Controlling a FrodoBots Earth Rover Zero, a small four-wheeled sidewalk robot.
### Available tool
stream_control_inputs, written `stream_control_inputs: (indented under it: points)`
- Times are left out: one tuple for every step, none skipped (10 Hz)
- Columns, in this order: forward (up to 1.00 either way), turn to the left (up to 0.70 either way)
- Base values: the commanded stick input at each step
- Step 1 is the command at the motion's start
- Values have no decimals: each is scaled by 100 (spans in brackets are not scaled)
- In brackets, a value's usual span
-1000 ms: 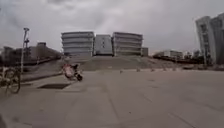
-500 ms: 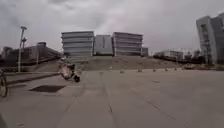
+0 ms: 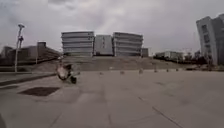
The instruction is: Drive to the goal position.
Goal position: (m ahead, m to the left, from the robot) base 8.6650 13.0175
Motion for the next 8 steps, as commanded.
stream_control_inputs:
  points:
    - [70, -1]
    - [70, -1]
    - [70, -1]
    - [70, -1]
    - [70, 19]
    - [70, 34]
    - [70, 25]
    - [70, 7]
